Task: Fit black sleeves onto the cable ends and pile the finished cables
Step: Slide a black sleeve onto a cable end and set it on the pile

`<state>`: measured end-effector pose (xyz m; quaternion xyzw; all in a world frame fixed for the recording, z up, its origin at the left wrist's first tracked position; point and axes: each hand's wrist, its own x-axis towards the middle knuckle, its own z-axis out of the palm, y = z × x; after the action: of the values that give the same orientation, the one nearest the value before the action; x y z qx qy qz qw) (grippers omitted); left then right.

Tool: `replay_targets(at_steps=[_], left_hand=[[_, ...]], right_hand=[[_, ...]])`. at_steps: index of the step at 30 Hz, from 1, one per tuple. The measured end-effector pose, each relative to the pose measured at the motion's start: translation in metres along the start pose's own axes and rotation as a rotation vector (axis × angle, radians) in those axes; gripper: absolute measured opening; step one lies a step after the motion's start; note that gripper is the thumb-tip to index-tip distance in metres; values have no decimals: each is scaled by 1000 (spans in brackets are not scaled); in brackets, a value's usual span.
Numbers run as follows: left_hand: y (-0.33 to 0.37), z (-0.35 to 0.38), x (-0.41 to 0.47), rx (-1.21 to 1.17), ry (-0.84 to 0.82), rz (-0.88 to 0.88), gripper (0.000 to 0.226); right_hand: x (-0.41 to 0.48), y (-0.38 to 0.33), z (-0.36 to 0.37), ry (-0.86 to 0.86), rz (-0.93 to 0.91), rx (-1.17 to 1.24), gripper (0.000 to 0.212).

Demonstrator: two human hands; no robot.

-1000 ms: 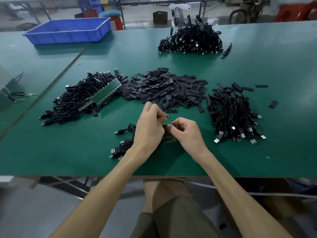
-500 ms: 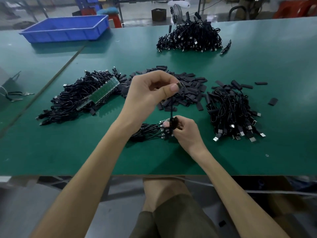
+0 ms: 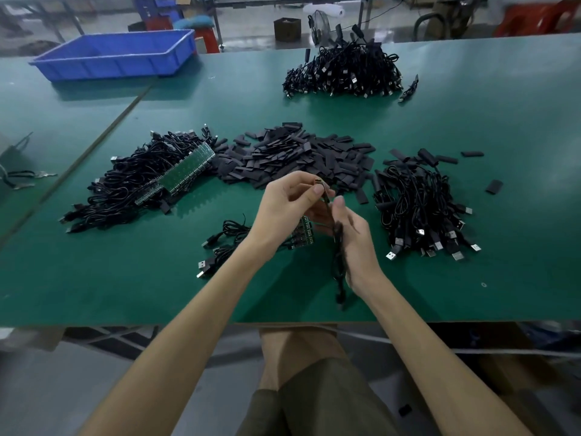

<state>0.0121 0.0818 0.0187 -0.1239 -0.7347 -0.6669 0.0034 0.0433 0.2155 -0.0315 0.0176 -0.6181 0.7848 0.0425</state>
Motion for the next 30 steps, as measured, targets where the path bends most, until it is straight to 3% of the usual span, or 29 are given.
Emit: replay_targets(at_steps=[3,8,13,16,21,24,27,30], left_hand=[[-9,2,0,153,57,30,9],[-21,0,-3,42,135,-82,12],[-22,0,-4,93,163,-80,15],[-24,-4,-3,258,133,-47,19],[-39,-25,-19,749,-41,31,13],[-46,-49,-24,964,42,20,15],[-45,-65,-19,1042,132,-29,19],[-41,-58,-10,1022,115,27,14]], right_hand=[[2,3,-1,61,11,-21,39],[1,5,0,24,-19,-48,15],[2,7,0,50,-27,-79,9],[1,7,-1,62,-36,-58,8],[1,7,-4,123,-40,-40,9],[2,7,-4,127,-38,-30,10],[2,8,-4,118,-31,-46,10],[2,8,-3,120,-22,-52,10]])
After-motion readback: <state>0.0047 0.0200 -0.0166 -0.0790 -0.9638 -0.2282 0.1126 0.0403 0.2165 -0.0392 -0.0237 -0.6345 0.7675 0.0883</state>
